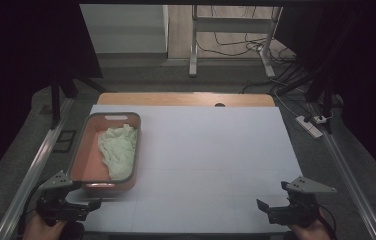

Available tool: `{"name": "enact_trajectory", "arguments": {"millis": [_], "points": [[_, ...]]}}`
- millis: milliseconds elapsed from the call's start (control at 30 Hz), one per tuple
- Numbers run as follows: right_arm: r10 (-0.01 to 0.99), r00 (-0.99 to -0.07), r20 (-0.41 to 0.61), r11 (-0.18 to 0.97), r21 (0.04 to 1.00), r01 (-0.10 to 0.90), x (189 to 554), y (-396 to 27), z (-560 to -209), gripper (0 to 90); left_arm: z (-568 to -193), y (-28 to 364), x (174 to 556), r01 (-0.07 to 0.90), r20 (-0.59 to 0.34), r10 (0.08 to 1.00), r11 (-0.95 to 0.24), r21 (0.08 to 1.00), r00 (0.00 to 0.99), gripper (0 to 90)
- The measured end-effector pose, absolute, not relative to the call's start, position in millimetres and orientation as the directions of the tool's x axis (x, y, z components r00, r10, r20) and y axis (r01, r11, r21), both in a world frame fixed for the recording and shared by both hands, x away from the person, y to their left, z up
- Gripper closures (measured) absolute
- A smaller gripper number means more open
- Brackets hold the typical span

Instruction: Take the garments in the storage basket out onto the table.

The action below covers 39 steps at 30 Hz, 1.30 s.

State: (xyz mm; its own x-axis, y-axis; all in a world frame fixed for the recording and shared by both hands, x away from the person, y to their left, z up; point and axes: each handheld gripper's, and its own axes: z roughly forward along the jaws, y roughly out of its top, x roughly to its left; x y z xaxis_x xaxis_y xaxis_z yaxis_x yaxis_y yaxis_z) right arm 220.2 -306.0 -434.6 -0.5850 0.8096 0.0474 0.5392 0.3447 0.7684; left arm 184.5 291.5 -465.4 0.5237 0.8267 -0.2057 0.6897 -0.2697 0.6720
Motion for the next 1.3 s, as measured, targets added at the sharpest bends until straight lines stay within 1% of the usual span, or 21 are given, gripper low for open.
{"name": "enact_trajectory", "arguments": {"millis": [267, 533, 900, 1000, 1133, 1300], "points": [[0.818, -0.570, 0.075, 0.319, 0.765, 0.559, 222.5, -308.4, -434.6, 0.0, -465.7, 292.6, 184.7, 0.687, -0.220, 0.814, -0.271, 0.674, 0.537, 0.5], [0.811, -0.577, 0.098, 0.313, 0.761, 0.569, 223.7, -310.0, -434.8, 0.0, -465.7, 291.0, 185.2, 0.691, -0.210, 0.817, -0.284, 0.665, 0.537, 0.0], [0.809, -0.579, 0.102, 0.313, 0.759, 0.571, 224.0, -310.1, -434.9, 0.0, -465.5, 291.4, 186.0, 0.696, -0.219, 0.815, -0.280, 0.662, 0.536, 0.0], [0.805, -0.585, 0.092, 0.325, 0.758, 0.566, 223.5, -309.1, -434.9, 0.0, -463.9, 293.4, 185.8, 0.687, -0.237, 0.809, -0.258, 0.680, 0.538, 0.0], [0.804, -0.587, 0.092, 0.327, 0.757, 0.566, 223.7, -309.0, -435.0, 0.0, -461.2, 293.7, 186.0, 0.682, -0.218, 0.820, -0.259, 0.684, 0.530, 0.0], [0.803, -0.589, 0.091, 0.329, 0.756, 0.565, 223.9, -308.9, -435.2, 0.0, -460.1, 295.2, 186.4, 0.679, -0.218, 0.821, -0.253, 0.689, 0.528, 0.0]]}}
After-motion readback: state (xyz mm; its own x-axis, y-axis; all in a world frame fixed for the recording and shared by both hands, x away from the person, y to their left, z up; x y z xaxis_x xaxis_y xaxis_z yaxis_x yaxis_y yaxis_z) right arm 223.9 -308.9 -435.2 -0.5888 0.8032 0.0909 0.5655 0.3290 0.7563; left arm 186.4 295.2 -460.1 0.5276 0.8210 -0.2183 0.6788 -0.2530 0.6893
